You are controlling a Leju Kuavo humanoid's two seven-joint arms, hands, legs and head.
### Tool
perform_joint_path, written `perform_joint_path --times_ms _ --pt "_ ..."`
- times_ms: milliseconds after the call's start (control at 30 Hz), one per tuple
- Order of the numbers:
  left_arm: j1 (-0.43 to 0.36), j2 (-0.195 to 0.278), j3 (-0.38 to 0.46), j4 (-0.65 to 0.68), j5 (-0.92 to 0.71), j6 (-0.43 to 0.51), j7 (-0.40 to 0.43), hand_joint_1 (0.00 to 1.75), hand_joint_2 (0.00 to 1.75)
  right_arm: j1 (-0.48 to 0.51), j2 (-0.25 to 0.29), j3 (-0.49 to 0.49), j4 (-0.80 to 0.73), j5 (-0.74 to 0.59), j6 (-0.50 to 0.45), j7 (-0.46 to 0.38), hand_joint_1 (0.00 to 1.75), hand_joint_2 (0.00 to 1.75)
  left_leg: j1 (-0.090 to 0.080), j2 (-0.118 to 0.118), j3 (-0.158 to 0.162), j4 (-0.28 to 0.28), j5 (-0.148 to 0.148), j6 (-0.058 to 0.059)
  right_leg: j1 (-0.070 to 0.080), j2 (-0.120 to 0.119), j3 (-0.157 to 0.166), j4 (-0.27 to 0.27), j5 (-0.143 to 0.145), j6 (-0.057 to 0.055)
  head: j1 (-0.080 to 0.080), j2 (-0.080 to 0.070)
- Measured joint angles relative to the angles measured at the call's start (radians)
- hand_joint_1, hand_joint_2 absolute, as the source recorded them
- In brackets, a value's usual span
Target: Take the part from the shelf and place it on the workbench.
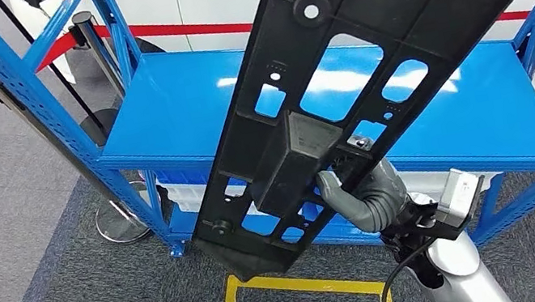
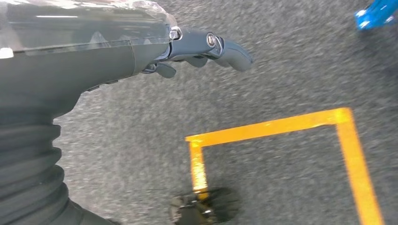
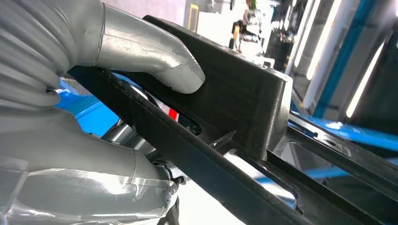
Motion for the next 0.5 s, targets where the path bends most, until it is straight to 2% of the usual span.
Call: perform_joint_path --times_ms 33,67,100,167,200,233,267,333,367,400,500 --pt "0.005 0.001 0.000 0.000 -0.004 -0.001 0.009 0.00 1.75 0.005 0.000 -0.004 -0.006 0.001 -0.005 0.002 1.75 1.75 0.000 0.000 -0.004 0.007 -0.011 -0.006 -0.003 -0.002 -0.003 -0.005 0.008 -0.006 0.000 0.000" --pt "0.010 0.002 0.000 0.000 -0.007 -0.004 0.018 0.00 1.75 0.009 0.000 -0.009 -0.013 0.001 -0.010 0.003 1.75 1.75 0.000 0.000 -0.013 0.030 -0.036 -0.011 -0.006 -0.005 -0.009 -0.009 0.018 -0.012 0.000 0.000" --pt "0.013 0.003 0.000 0.000 -0.010 -0.007 0.028 0.00 1.75 0.015 0.000 -0.013 -0.019 0.003 -0.014 0.004 1.75 1.75 0.000 0.001 -0.028 0.073 -0.074 -0.015 -0.009 -0.007 -0.017 -0.013 0.027 -0.017 0.000 0.000" --pt "0.019 0.006 0.000 0.000 -0.017 -0.014 0.044 0.00 1.75 0.028 -0.001 -0.020 -0.032 0.007 -0.021 0.005 1.75 1.75 0.003 0.001 -0.064 0.200 -0.162 -0.022 -0.006 -0.011 -0.040 -0.010 0.043 -0.022 0.000 0.000" --pt "0.022 0.008 0.000 0.000 -0.019 -0.017 0.052 0.00 1.75 0.036 -0.002 -0.025 -0.037 0.009 -0.023 0.006 1.75 1.75 0.005 0.001 -0.072 0.250 -0.188 -0.025 -0.005 -0.012 -0.053 -0.007 0.050 -0.022 0.000 0.000" --pt "0.025 0.010 0.000 0.000 -0.021 -0.019 0.058 0.00 1.75 0.043 -0.002 -0.029 -0.042 0.012 -0.025 0.007 1.75 1.75 0.005 0.001 -0.064 0.269 -0.198 -0.027 -0.005 -0.012 -0.066 -0.003 0.057 -0.021 0.000 0.000" --pt "0.028 0.011 0.000 0.000 -0.023 -0.020 0.064 0.00 1.75 0.048 -0.002 -0.033 -0.047 0.014 -0.026 0.009 1.75 1.75 0.006 0.001 -0.034 0.243 -0.189 -0.028 -0.005 -0.012 -0.079 0.003 0.063 -0.019 0.000 0.000" --pt "0.029 0.015 0.000 0.000 -0.027 -0.022 0.073 0.00 1.75 0.053 -0.004 -0.039 -0.058 0.018 -0.029 0.011 1.75 1.75 0.007 0.001 0.065 0.102 -0.153 -0.025 -0.006 -0.011 -0.102 0.014 0.075 -0.013 0.000 0.000" --pt "0.029 0.016 0.000 0.000 -0.029 -0.023 0.076 0.00 1.75 0.055 -0.005 -0.042 -0.063 0.020 -0.030 0.012 1.75 1.75 0.005 0.000 0.103 0.038 -0.136 -0.021 -0.006 -0.011 -0.109 0.019 0.081 -0.007 0.000 0.000" --pt "0.028 0.017 0.000 0.000 -0.031 -0.025 0.078 0.00 1.75 0.055 -0.005 -0.044 -0.067 0.021 -0.031 0.012 1.75 1.75 0.003 -0.001 0.123 0.001 -0.128 -0.015 -0.005 -0.011 -0.114 0.021 0.087 -0.002 0.000 0.000" --pt "0.032 0.017 0.000 0.001 -0.032 -0.030 0.078 0.00 1.75 0.059 -0.007 -0.051 -0.072 0.023 -0.034 0.012 1.75 1.75 -0.002 -0.002 0.115 -0.009 -0.105 0.007 -0.006 -0.010 -0.118 0.016 0.110 0.017 0.000 0.000"
